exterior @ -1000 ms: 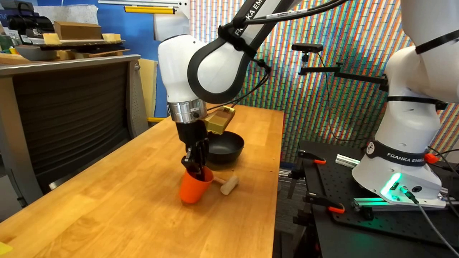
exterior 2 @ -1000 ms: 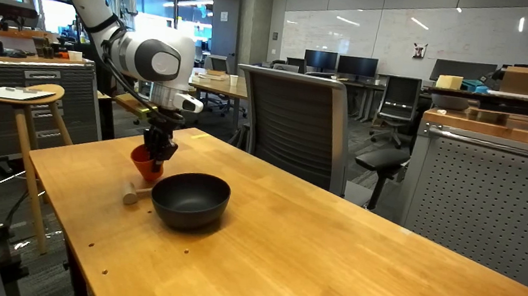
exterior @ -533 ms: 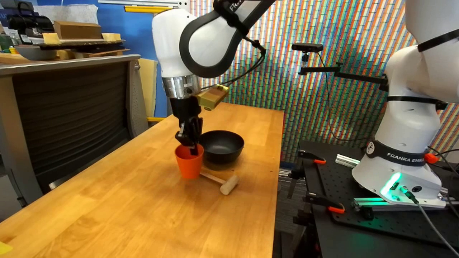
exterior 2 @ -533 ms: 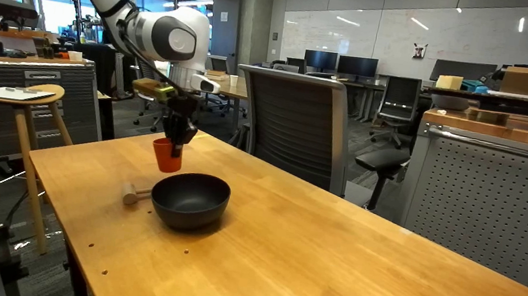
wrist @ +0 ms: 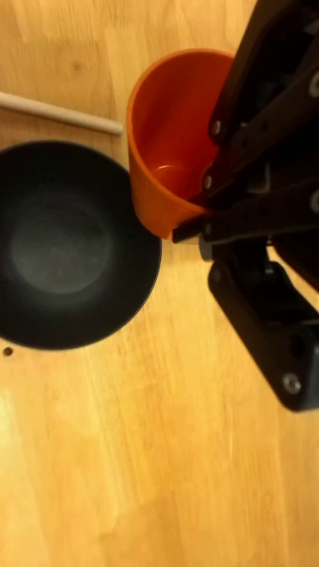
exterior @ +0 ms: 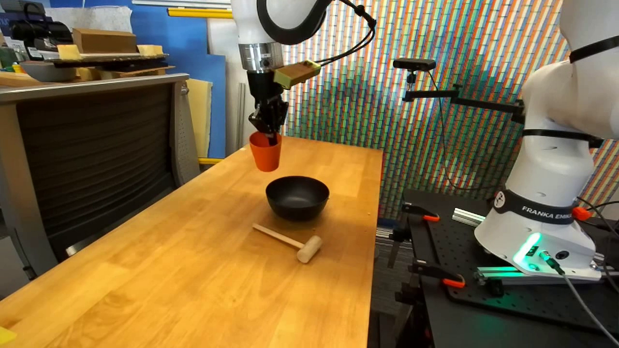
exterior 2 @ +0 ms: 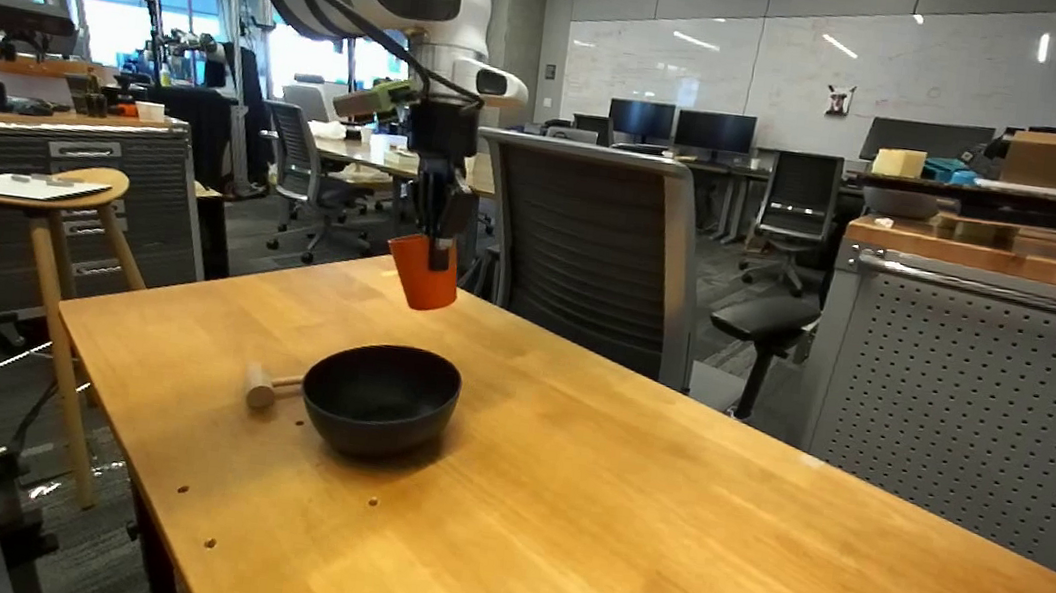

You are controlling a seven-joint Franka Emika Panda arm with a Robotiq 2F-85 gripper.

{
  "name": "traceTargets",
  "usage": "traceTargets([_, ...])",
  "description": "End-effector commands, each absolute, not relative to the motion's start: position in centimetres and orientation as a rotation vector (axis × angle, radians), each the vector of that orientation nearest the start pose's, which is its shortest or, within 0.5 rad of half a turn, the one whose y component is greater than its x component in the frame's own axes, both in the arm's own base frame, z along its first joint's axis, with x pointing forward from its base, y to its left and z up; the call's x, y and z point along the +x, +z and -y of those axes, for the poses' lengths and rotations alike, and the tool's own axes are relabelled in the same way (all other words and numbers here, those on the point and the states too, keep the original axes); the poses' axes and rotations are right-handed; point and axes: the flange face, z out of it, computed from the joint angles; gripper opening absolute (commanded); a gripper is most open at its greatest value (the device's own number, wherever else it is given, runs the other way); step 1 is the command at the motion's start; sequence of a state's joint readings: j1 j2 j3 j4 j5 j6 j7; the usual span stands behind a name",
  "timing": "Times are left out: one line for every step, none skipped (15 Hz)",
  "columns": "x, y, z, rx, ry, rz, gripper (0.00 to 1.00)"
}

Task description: Put the cup in the bowl

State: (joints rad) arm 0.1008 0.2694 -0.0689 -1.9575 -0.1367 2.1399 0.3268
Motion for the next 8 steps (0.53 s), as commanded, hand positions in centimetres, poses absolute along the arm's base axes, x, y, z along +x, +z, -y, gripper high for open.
traceTargets([58.5,31.2,2.3,-3.217,0.298,-0.538,0.06])
traceTargets([58.1,30.1,3.0,-3.193,0.363,-0.557,0.06])
traceTargets([57.7,28.9,3.3,-3.163,0.422,-0.568,0.06])
traceTargets([57.5,27.7,3.6,-3.136,0.466,-0.583,0.06])
traceTargets([57.3,26.5,3.5,-3.1,0.505,-0.588,0.06])
traceTargets([57.1,25.3,3.3,-3.073,0.527,-0.582,0.06])
traceTargets([56.9,24.3,2.9,-3.053,0.549,-0.559,0.06])
traceTargets([56.9,23.4,2.8,-3.038,0.568,-0.541,0.07])
